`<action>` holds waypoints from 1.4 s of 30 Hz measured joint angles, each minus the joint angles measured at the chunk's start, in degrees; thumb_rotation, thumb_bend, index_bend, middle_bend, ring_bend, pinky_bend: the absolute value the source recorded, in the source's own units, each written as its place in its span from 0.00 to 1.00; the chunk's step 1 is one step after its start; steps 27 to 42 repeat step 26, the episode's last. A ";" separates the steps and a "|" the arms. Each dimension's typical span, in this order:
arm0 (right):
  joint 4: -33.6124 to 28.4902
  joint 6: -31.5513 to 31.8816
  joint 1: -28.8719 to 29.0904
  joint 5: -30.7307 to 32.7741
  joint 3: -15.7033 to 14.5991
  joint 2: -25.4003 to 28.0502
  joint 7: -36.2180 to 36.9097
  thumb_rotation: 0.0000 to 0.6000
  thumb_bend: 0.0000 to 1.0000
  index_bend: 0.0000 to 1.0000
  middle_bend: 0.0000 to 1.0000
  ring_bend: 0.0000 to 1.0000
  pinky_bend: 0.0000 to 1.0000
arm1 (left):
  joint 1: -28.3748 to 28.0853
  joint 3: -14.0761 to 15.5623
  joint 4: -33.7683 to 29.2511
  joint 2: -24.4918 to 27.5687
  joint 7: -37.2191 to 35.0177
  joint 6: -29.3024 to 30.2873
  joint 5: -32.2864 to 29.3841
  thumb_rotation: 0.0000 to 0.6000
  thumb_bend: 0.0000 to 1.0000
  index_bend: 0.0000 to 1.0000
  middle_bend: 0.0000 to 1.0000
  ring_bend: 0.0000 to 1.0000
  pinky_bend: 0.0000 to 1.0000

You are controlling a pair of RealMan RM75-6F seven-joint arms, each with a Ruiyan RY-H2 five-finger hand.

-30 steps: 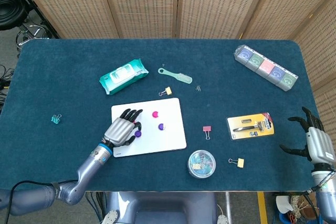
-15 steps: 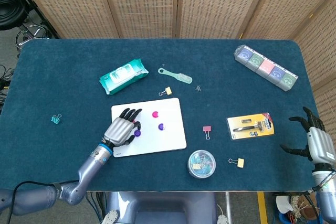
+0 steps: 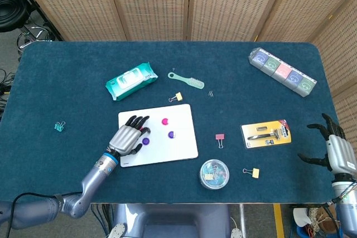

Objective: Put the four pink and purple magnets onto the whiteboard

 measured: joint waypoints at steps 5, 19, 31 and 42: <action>-0.23 0.16 -0.04 -0.34 -0.11 -0.02 -0.12 1.00 0.05 0.27 0.00 0.00 0.00 | 0.66 -0.40 -2.11 2.36 -3.17 1.79 1.72 1.00 0.38 0.00 0.00 0.00 0.00; 0.61 3.42 -0.31 -3.53 -0.71 -1.57 -3.02 1.00 0.00 0.06 0.00 0.00 0.00 | 7.74 -0.25 -9.95 14.89 -7.82 13.79 6.19 1.00 0.03 0.00 0.00 0.00 0.00; 4.35 10.25 -0.83 -6.38 -0.76 -5.49 -10.98 1.00 0.00 0.00 0.00 0.00 0.00 | 17.01 2.26 -13.52 22.48 -9.01 23.66 6.23 1.00 0.01 0.00 0.00 0.00 0.00; 4.35 10.25 -0.83 -6.38 -0.76 -5.49 -10.98 1.00 0.00 0.00 0.00 0.00 0.00 | 17.01 2.26 -13.52 22.48 -9.01 23.66 6.23 1.00 0.01 0.00 0.00 0.00 0.00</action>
